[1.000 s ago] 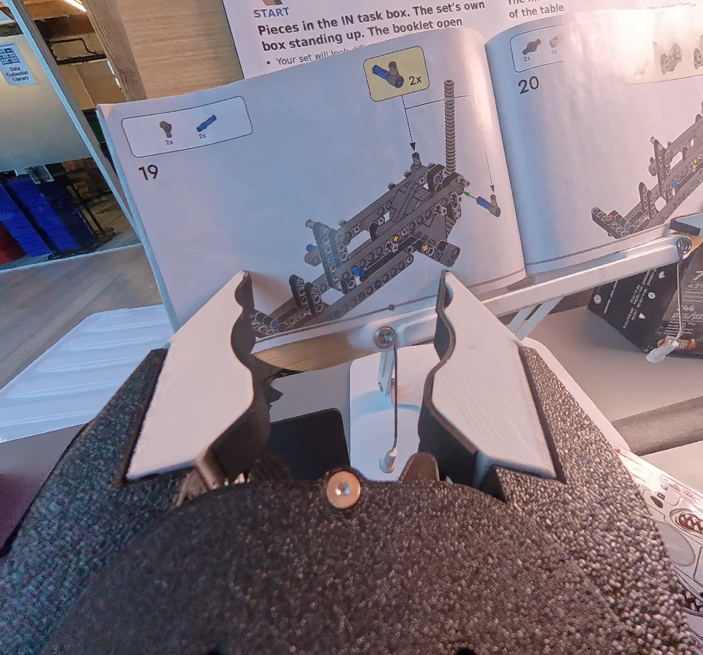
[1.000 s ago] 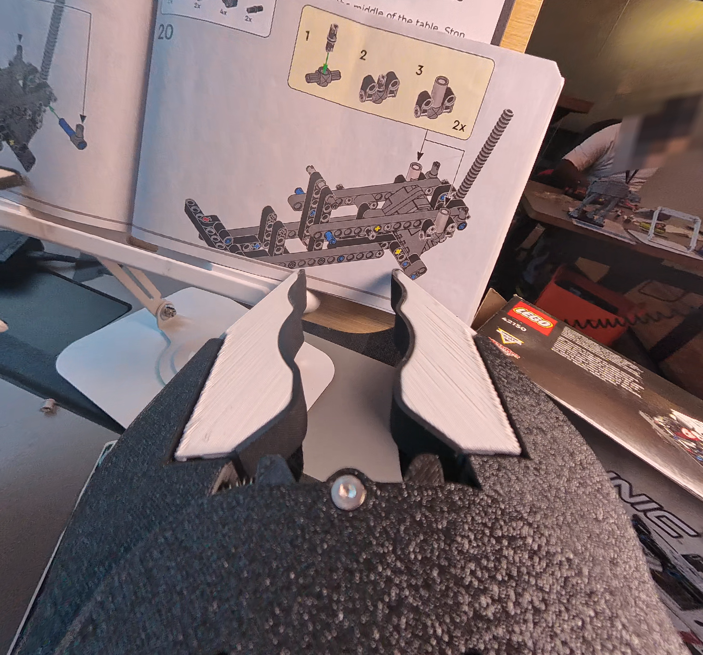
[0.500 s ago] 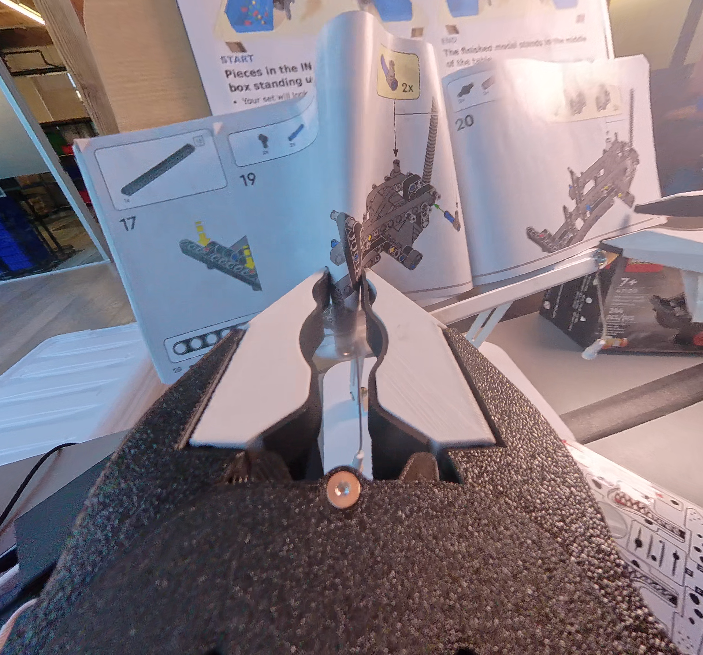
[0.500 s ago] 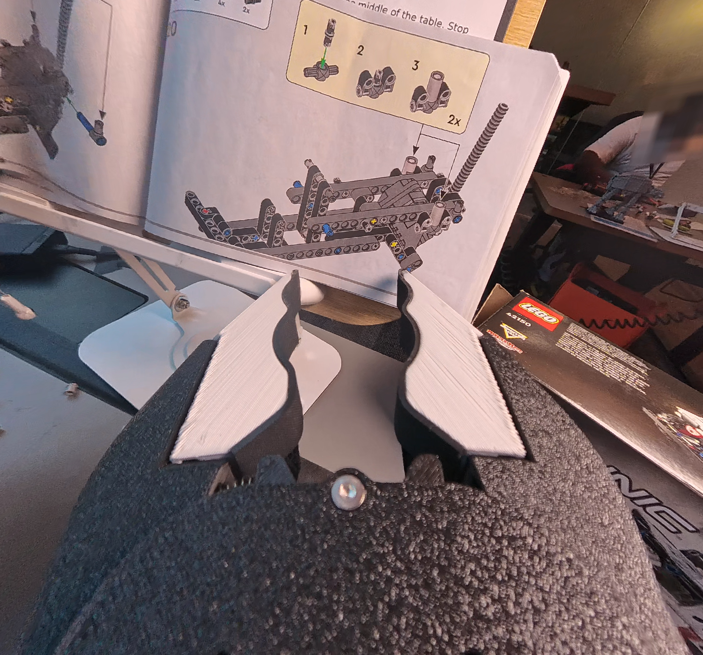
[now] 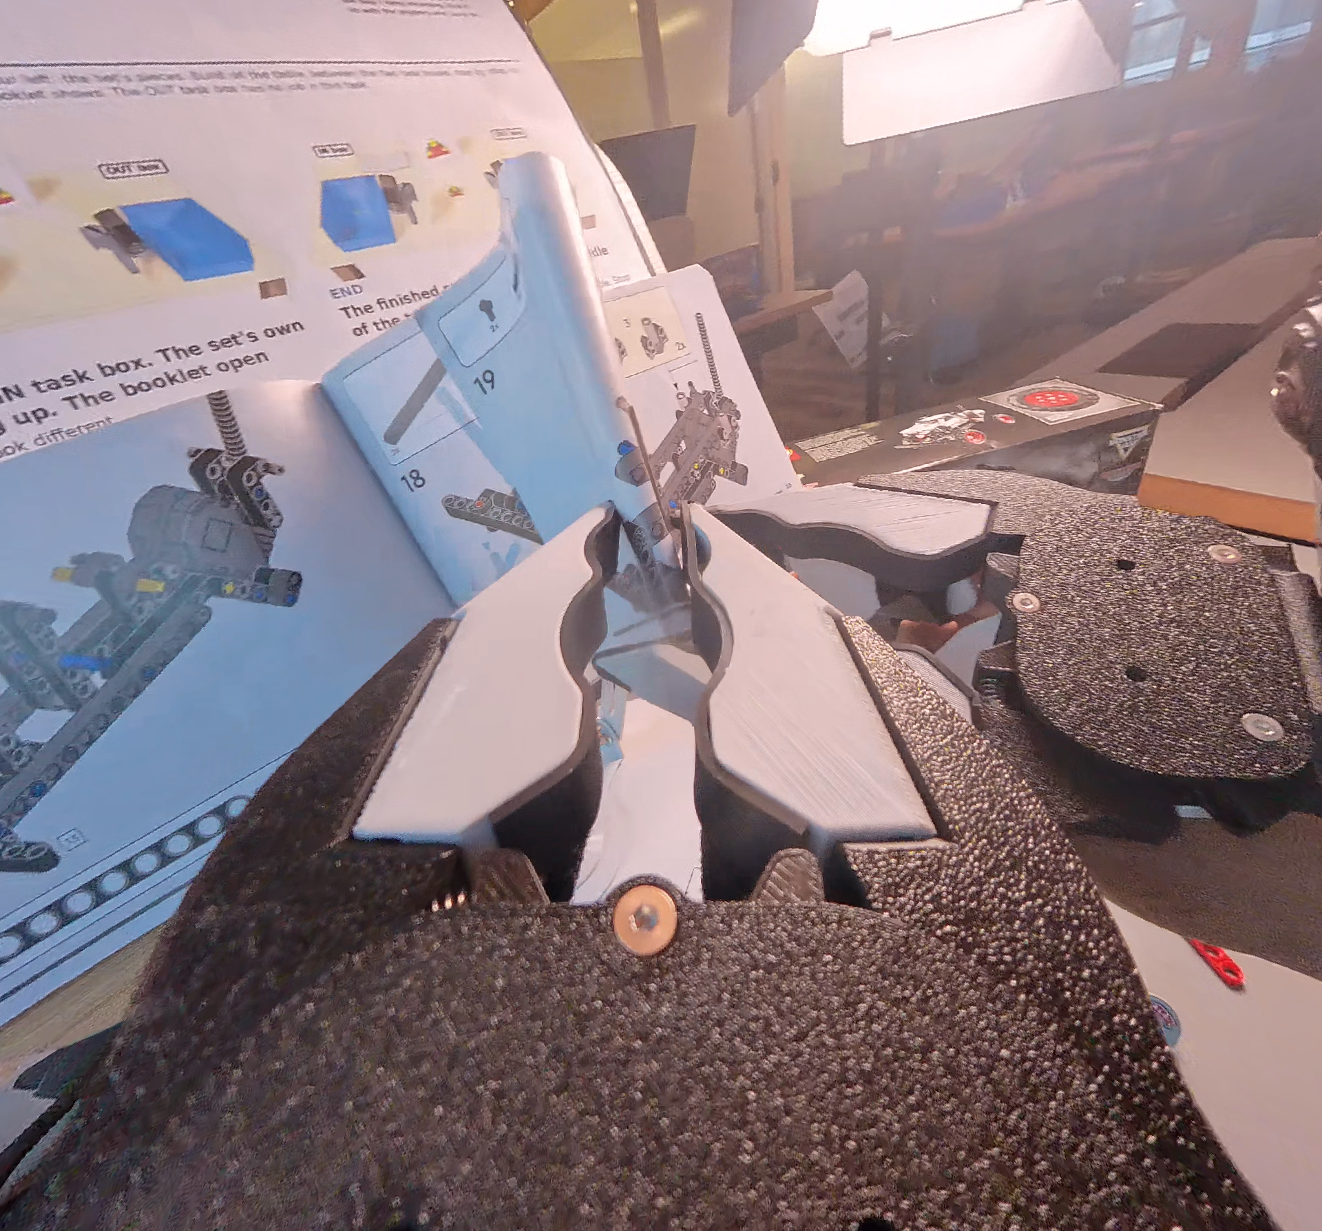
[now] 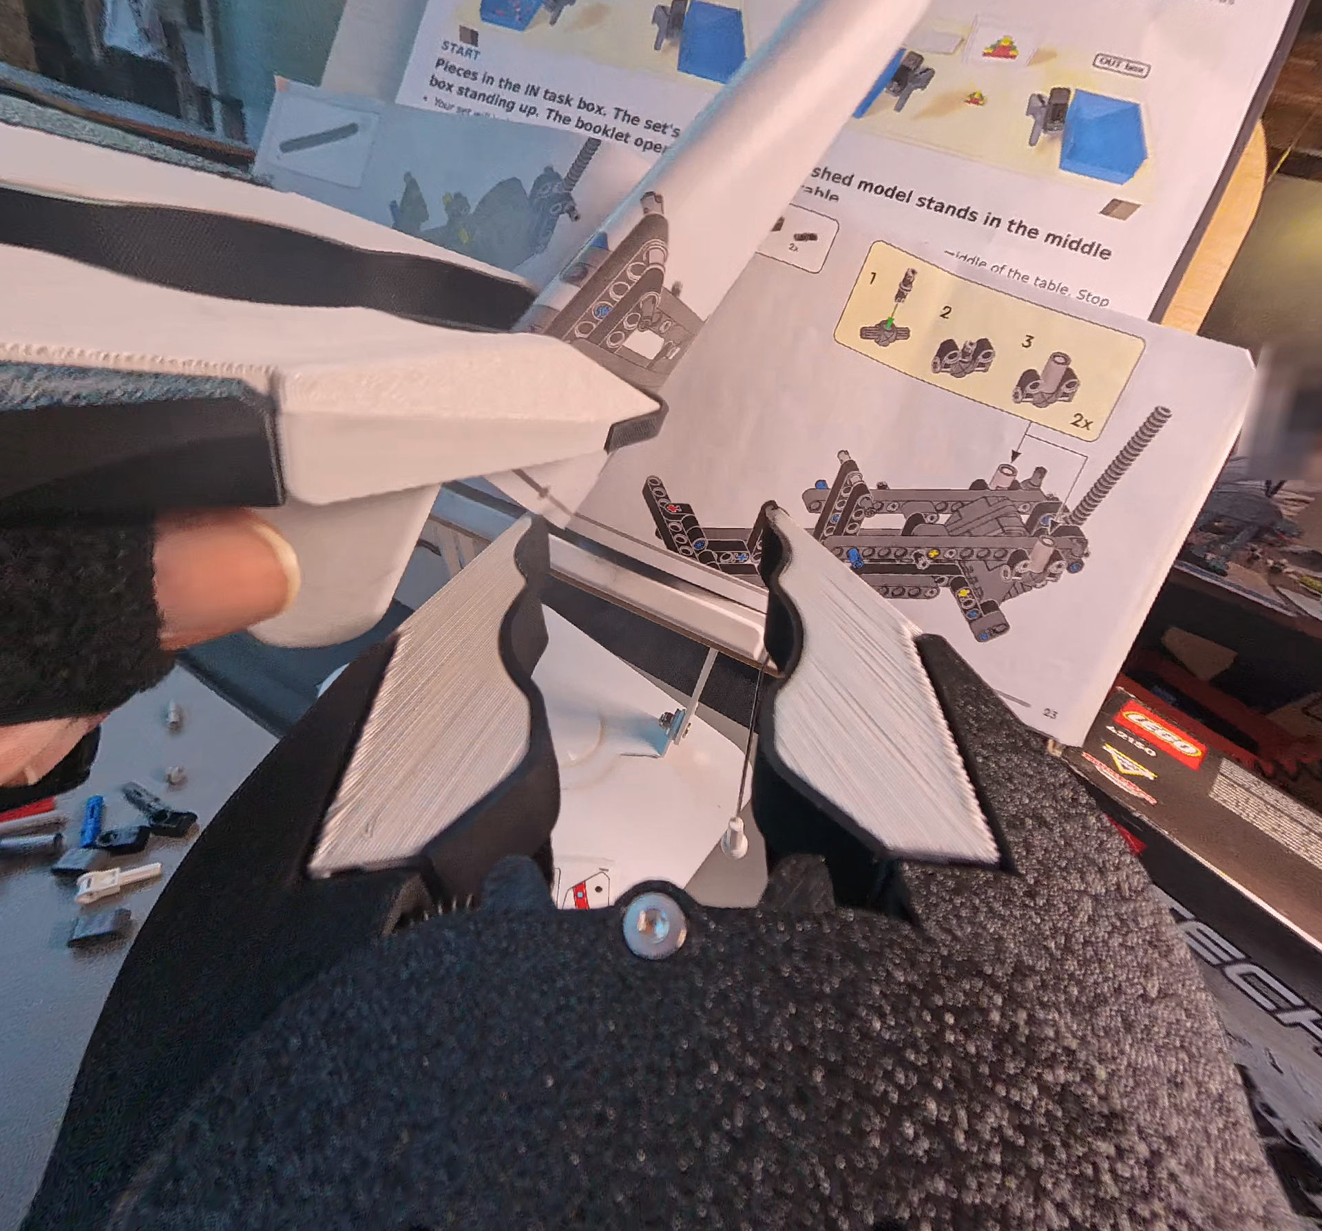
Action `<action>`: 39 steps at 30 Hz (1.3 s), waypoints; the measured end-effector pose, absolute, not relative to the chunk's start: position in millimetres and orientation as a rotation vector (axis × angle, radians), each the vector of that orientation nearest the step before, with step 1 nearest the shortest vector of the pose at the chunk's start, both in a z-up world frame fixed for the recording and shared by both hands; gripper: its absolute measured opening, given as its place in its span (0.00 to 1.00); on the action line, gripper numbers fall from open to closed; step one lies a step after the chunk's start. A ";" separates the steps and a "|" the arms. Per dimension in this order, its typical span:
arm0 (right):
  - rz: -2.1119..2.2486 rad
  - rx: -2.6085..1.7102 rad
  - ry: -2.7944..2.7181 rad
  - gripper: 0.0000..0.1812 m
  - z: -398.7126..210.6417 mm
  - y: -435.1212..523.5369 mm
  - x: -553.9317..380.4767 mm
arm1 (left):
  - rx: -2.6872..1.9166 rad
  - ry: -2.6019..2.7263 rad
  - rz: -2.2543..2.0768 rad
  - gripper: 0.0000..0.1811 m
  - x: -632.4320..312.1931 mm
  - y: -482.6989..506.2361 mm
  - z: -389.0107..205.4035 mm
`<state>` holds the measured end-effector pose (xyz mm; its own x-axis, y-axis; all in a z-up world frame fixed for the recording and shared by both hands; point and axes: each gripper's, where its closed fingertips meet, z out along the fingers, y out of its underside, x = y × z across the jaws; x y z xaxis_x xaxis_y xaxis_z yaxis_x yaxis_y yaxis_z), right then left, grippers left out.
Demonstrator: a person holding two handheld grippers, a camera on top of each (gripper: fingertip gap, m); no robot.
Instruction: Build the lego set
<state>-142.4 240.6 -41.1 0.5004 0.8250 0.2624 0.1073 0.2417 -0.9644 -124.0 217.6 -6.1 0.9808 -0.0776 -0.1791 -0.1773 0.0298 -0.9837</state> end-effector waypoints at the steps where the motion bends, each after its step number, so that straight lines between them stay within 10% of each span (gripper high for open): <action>1: 0.612 -1.260 -0.939 0.31 -40.0 241.9 -142.7 | -1.542 0.215 0.067 0.11 -121.2 217.6 -5.9; 14: 0.602 -1.270 -0.797 0.08 -30.2 272.2 -112.8 | -1.439 0.081 0.023 0.27 -166.2 181.0 4.4; 39: 0.571 -1.366 -0.864 0.21 -38.0 299.8 -116.9 | -1.579 -0.138 0.369 0.48 -274.2 172.3 -50.9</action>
